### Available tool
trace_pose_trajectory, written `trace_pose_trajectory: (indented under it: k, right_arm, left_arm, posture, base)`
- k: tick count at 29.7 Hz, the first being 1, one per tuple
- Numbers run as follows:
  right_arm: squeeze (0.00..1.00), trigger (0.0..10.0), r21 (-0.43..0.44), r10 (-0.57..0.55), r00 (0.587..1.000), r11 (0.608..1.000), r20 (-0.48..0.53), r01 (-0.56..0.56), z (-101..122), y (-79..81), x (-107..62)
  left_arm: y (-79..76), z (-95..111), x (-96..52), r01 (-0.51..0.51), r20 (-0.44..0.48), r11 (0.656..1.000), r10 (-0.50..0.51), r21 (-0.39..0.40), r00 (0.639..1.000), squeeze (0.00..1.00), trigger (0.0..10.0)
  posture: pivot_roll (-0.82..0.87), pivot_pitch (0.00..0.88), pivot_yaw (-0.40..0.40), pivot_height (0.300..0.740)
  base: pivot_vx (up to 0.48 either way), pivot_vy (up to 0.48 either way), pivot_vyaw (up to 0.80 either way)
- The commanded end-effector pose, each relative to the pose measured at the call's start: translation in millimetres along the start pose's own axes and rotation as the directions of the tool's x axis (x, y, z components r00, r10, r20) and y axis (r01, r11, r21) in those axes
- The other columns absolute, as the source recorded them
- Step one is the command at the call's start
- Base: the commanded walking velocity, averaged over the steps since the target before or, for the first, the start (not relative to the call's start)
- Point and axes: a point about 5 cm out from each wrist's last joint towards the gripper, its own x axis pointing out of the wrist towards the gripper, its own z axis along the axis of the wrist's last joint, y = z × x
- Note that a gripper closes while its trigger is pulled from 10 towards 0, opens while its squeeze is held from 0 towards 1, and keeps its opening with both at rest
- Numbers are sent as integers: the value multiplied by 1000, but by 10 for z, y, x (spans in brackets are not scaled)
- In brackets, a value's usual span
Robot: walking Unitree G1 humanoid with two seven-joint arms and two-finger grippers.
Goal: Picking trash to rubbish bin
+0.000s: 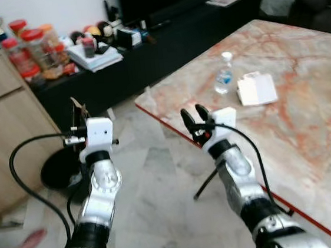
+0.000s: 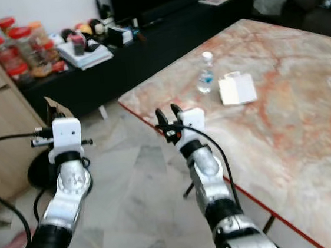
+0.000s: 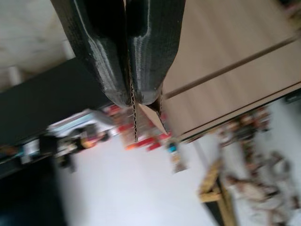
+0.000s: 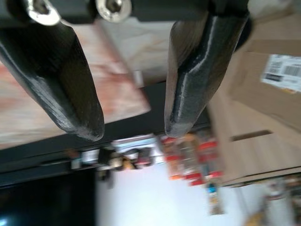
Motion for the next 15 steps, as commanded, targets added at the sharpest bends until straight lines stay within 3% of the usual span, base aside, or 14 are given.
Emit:
trace_pose_trajectory:
  k: [1,11,13,15]
  right_arm:
    - [0,10000,-9,10,1000,1000,1,-10,19,9,17]
    - [0,10000,-11,16,1000,1000,-6,-16,5,13,10]
    - [0,10000,-10,16,1000,1000,-8,-16,-1,13,5]
    - [0,10000,-9,19,1000,1000,-17,-19,-21,17,-4]
  left_arm:
    - [0,26,12,-5,5,1000,5,-14,1000,0,10000]
    - [-11,-15,-1,3,-26,999,-4,-39,1000,0,10000]
    - [-40,-47,-11,28,-49,998,-31,-61,998,0,10000]
    - [-185,-161,-64,158,-115,980,-172,-123,978,0,10000]
  posture:
    - [49,43,29,740]
    - [48,46,26,740]
    - [48,46,26,740]
    - [49,48,25,740]
  base:
    - [0,0,800]
    - [0,0,800]
    - [0,0,800]
    - [0,0,800]
